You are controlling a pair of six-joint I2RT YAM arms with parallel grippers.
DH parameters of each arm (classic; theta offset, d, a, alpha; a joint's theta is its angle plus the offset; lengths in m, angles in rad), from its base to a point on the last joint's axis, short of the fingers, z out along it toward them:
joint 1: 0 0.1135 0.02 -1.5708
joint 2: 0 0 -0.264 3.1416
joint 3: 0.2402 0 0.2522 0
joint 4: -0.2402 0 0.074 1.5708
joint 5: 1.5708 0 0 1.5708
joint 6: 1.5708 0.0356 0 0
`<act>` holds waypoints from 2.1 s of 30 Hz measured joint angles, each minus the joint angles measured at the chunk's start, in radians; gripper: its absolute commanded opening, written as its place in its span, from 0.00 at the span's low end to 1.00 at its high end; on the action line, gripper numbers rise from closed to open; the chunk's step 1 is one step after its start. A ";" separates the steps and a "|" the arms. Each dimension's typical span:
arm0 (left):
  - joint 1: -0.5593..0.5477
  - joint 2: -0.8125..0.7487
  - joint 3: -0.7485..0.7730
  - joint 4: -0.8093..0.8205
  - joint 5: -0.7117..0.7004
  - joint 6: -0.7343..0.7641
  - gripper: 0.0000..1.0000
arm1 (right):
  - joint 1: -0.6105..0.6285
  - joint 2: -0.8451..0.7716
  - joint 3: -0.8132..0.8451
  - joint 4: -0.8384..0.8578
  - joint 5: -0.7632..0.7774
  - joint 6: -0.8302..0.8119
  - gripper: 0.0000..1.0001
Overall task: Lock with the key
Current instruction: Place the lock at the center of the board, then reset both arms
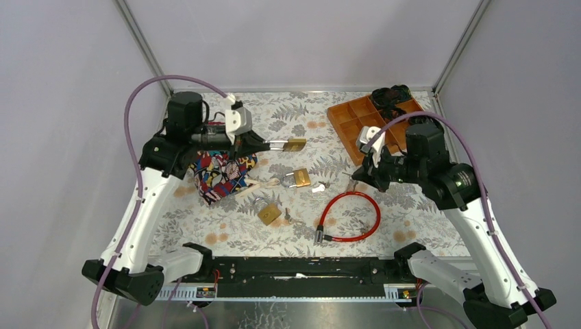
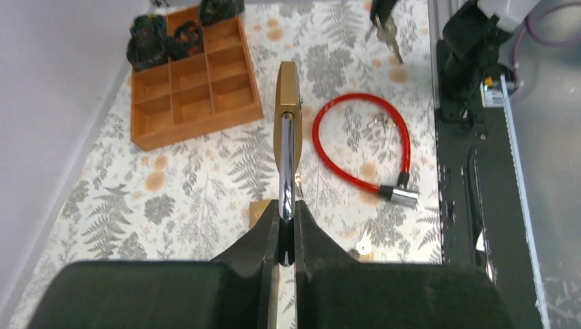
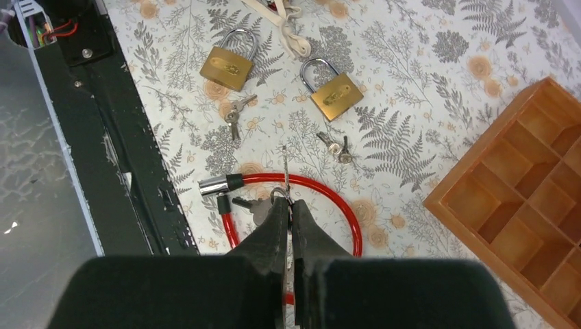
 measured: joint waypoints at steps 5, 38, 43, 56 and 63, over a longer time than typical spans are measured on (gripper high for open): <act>0.002 -0.051 -0.181 -0.215 -0.059 0.272 0.00 | 0.015 0.026 -0.099 0.132 -0.006 0.211 0.00; 0.599 0.712 -0.459 -0.772 -0.705 1.079 0.00 | 0.586 1.196 0.108 0.831 -0.035 1.052 0.00; 0.678 0.739 -0.429 -0.787 -0.780 1.061 0.23 | 0.595 1.225 0.146 0.791 -0.039 1.035 0.00; 0.684 0.663 -0.348 -0.572 -0.674 0.930 0.69 | 0.641 1.295 0.296 0.660 -0.027 0.934 0.48; 0.690 0.566 -0.255 -0.446 -0.570 0.906 0.99 | 0.636 1.198 0.389 0.514 0.082 0.842 0.77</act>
